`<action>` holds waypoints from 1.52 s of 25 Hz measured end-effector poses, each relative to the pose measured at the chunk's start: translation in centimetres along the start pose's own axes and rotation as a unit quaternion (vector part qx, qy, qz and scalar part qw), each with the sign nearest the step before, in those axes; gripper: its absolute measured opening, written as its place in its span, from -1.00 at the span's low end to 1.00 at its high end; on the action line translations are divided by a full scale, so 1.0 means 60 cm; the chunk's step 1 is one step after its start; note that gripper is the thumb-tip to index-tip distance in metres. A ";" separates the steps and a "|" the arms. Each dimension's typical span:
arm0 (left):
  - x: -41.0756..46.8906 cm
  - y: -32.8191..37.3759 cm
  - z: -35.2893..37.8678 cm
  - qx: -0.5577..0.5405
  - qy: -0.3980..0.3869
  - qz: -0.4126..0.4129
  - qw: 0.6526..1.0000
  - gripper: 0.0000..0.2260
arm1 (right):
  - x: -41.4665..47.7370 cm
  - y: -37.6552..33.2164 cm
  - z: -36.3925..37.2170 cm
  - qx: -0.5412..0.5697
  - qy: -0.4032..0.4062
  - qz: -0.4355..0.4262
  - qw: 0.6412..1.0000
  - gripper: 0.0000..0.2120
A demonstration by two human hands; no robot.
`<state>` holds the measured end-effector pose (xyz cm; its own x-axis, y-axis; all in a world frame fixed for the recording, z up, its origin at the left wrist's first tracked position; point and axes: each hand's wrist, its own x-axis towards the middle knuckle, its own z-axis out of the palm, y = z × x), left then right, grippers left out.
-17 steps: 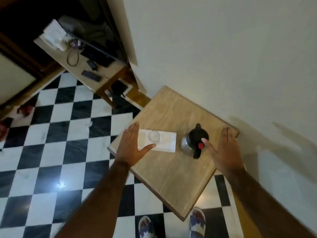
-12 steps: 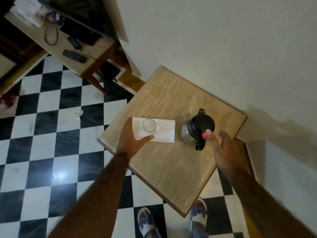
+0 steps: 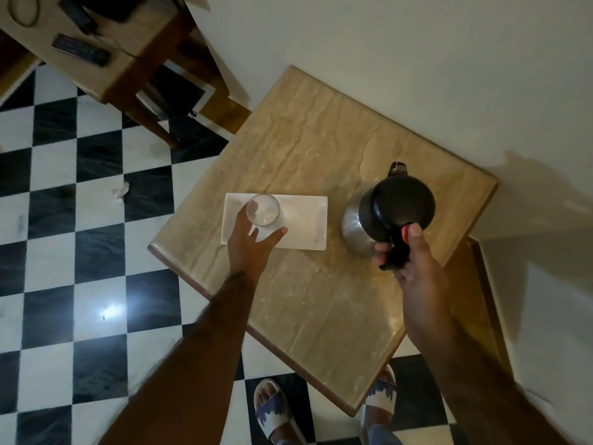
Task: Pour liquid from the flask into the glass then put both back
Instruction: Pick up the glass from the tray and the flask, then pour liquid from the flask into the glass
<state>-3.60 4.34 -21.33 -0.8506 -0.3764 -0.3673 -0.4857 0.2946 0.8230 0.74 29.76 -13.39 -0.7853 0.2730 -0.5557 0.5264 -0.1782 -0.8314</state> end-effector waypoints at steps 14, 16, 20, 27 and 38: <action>-0.022 0.083 -0.051 0.026 -0.014 0.067 0.997 -0.47 | -0.006 -0.095 -0.076 -0.002 -0.066 -0.057 0.996 -0.56; -0.052 0.126 -0.077 0.070 -0.031 0.089 0.993 -0.46 | -0.038 -0.152 -0.087 -0.020 -0.082 -0.068 0.994 -0.53; -0.142 0.246 -0.147 0.043 -0.009 0.139 0.989 -0.43 | -0.125 -0.309 -0.097 -0.055 -0.134 -0.122 0.982 -0.50; -0.314 0.440 -0.242 0.021 -0.001 0.189 0.982 -0.51 | -0.303 -0.570 -0.079 -0.151 -0.207 -0.174 0.951 -0.50; -0.443 0.655 -0.391 -0.081 0.018 0.259 0.962 -0.48 | -0.528 -0.872 -0.020 -0.291 -0.267 -0.299 0.869 -0.42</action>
<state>4.64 5.33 30.92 -0.9610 -0.2477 0.1229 0.0412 0.3113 0.9494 -1.53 31.58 47.72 -0.9323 -0.3535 -0.0762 -0.0746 0.3942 -0.9160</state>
